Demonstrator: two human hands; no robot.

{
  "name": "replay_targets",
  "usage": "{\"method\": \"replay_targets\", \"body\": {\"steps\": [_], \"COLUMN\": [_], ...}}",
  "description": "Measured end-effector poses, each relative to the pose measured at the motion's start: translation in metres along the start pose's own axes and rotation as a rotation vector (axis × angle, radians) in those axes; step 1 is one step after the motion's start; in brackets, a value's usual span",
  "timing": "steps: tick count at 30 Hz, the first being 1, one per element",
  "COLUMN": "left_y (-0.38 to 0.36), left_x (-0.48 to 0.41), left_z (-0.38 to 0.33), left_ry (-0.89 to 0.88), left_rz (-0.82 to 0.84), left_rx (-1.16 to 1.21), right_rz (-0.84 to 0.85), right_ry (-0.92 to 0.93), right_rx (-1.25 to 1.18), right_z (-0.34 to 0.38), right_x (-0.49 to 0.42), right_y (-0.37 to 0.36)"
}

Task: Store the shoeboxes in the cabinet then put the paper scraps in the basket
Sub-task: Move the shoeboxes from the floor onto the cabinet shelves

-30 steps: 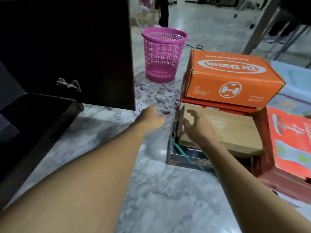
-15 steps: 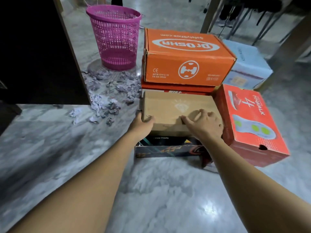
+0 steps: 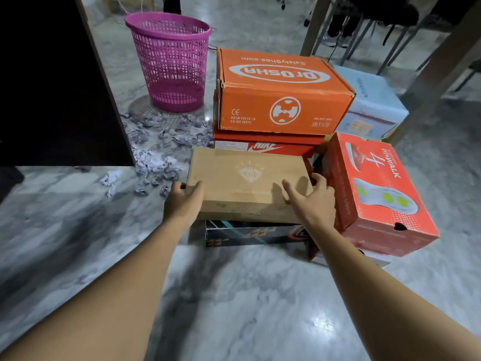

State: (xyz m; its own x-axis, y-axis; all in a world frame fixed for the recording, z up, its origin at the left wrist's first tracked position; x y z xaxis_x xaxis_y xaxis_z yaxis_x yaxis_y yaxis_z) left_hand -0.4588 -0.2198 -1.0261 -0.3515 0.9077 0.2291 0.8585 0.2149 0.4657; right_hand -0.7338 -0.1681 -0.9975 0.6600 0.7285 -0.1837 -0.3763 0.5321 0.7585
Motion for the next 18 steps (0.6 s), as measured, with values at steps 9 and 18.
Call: {"method": "replay_targets", "body": {"steps": [9, 18], "left_y": [0.023, 0.133], "left_x": [0.003, 0.008], "left_z": [0.007, 0.009], "left_ry": [0.017, 0.116], "left_rz": [-0.020, -0.375], "left_rx": [0.001, 0.208], "right_rz": [0.080, 0.298], "right_ry": [0.000, 0.238], "right_rx": [-0.398, -0.589], "right_z": [-0.001, 0.092], "right_x": [0.027, 0.055], "right_y": [-0.018, -0.046]}}
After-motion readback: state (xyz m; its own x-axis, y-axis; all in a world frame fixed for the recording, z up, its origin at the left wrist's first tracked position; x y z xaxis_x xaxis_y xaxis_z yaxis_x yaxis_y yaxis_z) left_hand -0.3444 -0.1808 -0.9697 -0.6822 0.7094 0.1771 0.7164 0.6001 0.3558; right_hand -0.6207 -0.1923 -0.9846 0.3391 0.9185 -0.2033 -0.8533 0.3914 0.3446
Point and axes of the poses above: each hand's wrist, its own x-axis away from the middle knuckle, its own y-axis out of the back of the hand, z = x × y, the point moved 3 cm from there along -x, towards the middle knuckle, and after that the axes turned 9 degrees about -z, right-handed, at the moved point
